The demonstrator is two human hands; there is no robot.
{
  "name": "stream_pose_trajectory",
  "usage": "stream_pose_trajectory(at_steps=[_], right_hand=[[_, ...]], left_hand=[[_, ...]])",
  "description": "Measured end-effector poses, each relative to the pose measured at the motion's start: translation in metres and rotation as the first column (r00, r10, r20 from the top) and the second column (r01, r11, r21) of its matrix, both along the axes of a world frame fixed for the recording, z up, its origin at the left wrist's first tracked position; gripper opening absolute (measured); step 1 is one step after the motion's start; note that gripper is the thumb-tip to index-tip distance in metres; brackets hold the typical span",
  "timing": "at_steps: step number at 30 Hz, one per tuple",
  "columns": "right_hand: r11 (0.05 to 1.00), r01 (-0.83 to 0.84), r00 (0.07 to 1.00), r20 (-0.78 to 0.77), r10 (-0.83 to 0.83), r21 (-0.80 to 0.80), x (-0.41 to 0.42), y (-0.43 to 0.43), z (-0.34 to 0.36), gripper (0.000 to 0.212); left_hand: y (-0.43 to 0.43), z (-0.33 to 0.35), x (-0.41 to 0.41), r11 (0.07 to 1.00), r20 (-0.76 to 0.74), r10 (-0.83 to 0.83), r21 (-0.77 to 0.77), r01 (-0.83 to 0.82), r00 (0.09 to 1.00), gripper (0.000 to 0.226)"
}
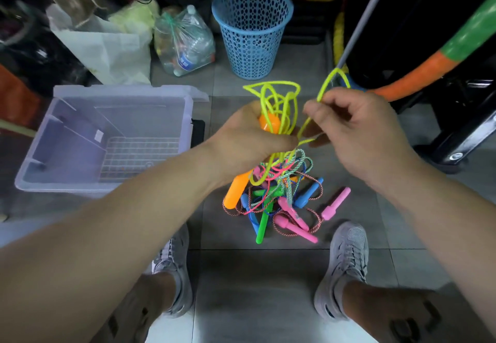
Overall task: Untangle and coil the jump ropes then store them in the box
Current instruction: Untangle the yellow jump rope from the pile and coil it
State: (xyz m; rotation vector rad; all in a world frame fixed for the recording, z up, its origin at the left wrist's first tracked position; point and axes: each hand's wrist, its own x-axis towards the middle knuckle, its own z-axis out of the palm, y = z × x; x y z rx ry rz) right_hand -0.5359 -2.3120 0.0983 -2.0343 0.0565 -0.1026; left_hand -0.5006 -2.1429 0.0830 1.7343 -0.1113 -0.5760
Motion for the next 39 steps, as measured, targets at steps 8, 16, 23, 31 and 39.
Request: stream_pose_trajectory(at_steps=[8, 16, 23, 31, 39], right_hand=[[0.519, 0.296, 0.955, -0.263, -0.138, 0.802, 0.011, 0.003, 0.02, 0.022], [0.981, -0.113, 0.969, -0.234, 0.073, -0.159, -0.005, 0.002, -0.028, 0.004], [0.931, -0.149, 0.975, -0.204, 0.083, -0.333, -0.008, 0.005, -0.038, 0.027], [0.909, 0.141, 0.976, -0.207, -0.062, 0.392, 0.005, 0.0, -0.003, 0.03], [0.721, 0.294, 0.935, -0.345, -0.081, 0.627, 0.011, -0.001, 0.002, 0.036]], left_hand=[[0.001, 0.012, 0.002, 0.985, 0.132, -0.112, 0.145, 0.093, 0.985, 0.021], [-0.009, 0.017, 0.007, 0.935, -0.159, 0.263, -0.199, -0.292, 0.952, 0.042], [-0.007, 0.029, 0.012, 0.854, -0.295, 0.21, -0.41, -0.322, 0.932, 0.021], [0.004, 0.007, 0.005, 0.995, -0.125, 0.007, -0.099, -0.019, 0.992, 0.027], [-0.004, 0.01, 0.002, 0.988, -0.124, 0.036, -0.147, -0.054, 0.992, 0.015]])
